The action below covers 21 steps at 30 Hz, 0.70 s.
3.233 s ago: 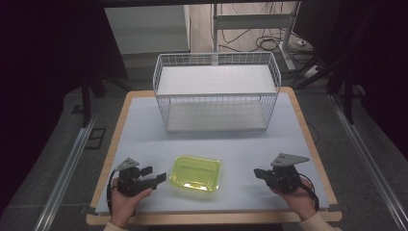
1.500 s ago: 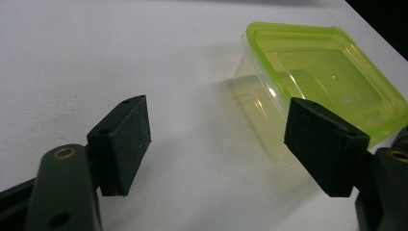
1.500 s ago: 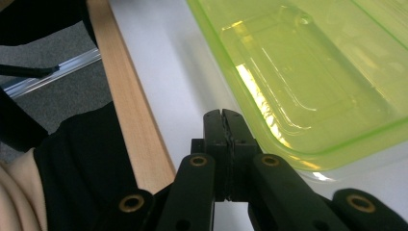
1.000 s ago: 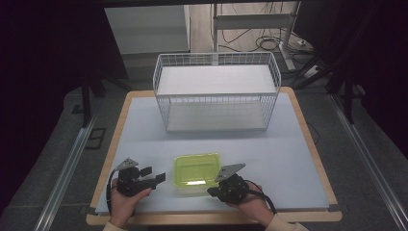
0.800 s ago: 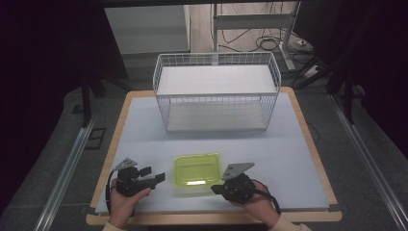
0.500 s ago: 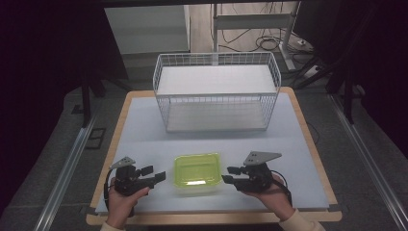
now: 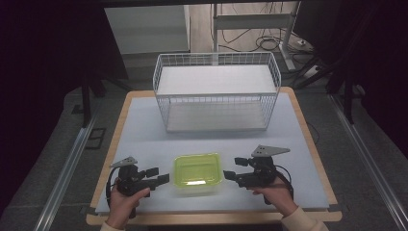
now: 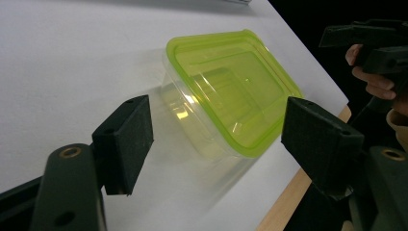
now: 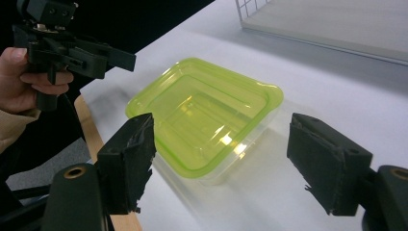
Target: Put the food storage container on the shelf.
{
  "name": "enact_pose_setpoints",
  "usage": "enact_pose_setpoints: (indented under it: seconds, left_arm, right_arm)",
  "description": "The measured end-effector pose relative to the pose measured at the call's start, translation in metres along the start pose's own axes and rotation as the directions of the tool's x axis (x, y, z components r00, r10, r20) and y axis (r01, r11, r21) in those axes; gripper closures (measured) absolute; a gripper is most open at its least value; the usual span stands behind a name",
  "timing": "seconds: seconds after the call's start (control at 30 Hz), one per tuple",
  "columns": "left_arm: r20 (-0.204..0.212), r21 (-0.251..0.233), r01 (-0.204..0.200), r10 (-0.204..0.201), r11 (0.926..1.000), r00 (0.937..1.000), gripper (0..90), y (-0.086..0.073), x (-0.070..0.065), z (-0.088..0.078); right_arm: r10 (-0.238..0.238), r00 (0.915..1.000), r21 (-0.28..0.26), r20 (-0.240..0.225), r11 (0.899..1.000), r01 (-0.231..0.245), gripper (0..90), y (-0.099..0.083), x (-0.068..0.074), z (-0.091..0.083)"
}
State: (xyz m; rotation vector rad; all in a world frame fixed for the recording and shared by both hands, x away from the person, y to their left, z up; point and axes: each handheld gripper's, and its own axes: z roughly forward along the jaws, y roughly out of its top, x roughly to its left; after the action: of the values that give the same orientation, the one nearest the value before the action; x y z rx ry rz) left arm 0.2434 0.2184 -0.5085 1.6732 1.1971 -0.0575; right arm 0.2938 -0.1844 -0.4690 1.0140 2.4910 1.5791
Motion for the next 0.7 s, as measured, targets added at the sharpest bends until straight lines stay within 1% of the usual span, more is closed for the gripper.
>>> enact_pose_setpoints:
  seconds: [0.07,0.17,0.23,0.3,0.4,0.6,0.7]
  left_arm:
    - [0.004,0.000,0.006,-0.006,1.0000,1.0000,26.3,-0.001,0.000,0.001]
    - [-0.004,0.023,0.013,-0.013,0.9996,0.9999,26.3,0.000,-0.001,0.002]
    - [-0.009,0.032,0.031,-0.031,0.9990,0.9995,26.6,0.000,-0.001,0.003]
    - [-0.002,0.045,0.053,-0.053,0.9976,0.9986,26.6,0.001,0.001,0.005]
    - [-0.001,0.060,0.091,-0.091,0.9941,0.9959,26.6,0.001,0.002,0.008]
    - [0.007,0.076,0.139,-0.140,0.9873,0.9901,26.6,0.002,0.007,0.012]
    - [0.023,0.085,0.164,-0.166,0.9828,0.9858,26.7,0.003,0.010,0.015]
  right_arm:
    - [0.001,1.0000,0.004,-0.001,1.000,-0.001,26.5,-0.001,-0.002,0.001]
    - [0.042,0.9991,0.029,-0.005,0.999,-0.042,29.2,0.000,-0.005,0.001]
    - [0.053,0.9986,0.041,-0.001,0.998,-0.053,30.5,0.000,-0.006,0.003]
    - [0.067,0.9978,0.058,0.004,0.996,-0.067,31.3,0.000,-0.008,0.005]
    - [0.088,0.9961,0.082,0.006,0.993,-0.088,32.3,0.001,-0.011,0.011]
    - [0.119,0.9928,0.131,-0.003,0.984,-0.118,33.5,0.003,-0.013,0.026]
    - [0.136,0.9907,0.142,-0.004,0.981,-0.134,33.6,0.004,-0.014,0.031]
